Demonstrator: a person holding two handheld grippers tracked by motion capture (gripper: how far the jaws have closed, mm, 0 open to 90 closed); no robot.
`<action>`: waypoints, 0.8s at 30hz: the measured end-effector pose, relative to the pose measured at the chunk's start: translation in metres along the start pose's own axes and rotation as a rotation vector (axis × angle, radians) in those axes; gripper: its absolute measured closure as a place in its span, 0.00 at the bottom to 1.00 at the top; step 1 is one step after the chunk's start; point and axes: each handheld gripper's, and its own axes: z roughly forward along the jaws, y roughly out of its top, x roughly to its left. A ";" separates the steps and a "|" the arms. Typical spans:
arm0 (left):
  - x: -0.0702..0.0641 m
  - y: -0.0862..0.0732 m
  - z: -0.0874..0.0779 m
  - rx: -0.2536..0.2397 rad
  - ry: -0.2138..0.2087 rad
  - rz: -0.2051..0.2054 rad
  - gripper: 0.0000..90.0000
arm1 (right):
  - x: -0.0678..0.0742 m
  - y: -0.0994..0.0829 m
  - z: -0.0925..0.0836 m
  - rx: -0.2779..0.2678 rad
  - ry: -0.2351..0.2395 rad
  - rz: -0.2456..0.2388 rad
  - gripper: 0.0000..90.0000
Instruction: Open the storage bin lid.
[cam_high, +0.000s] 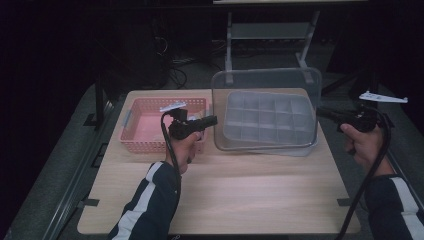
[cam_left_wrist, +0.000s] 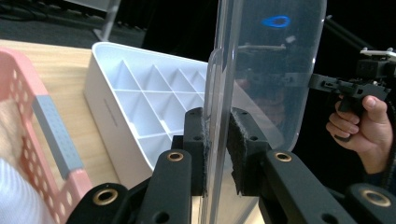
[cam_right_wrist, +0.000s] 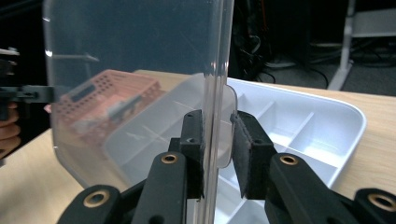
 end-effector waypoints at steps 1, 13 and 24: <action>-0.003 -0.003 -0.004 0.006 -0.001 0.003 0.86 | 0.004 0.000 -0.003 0.008 -0.005 -0.005 0.82; -0.005 -0.044 -0.022 0.144 -0.016 0.001 0.84 | 0.043 -0.061 -0.035 0.096 -0.005 -0.046 0.81; -0.009 -0.092 -0.039 0.319 0.015 0.044 0.83 | 0.061 -0.112 -0.044 0.214 0.002 -0.065 0.82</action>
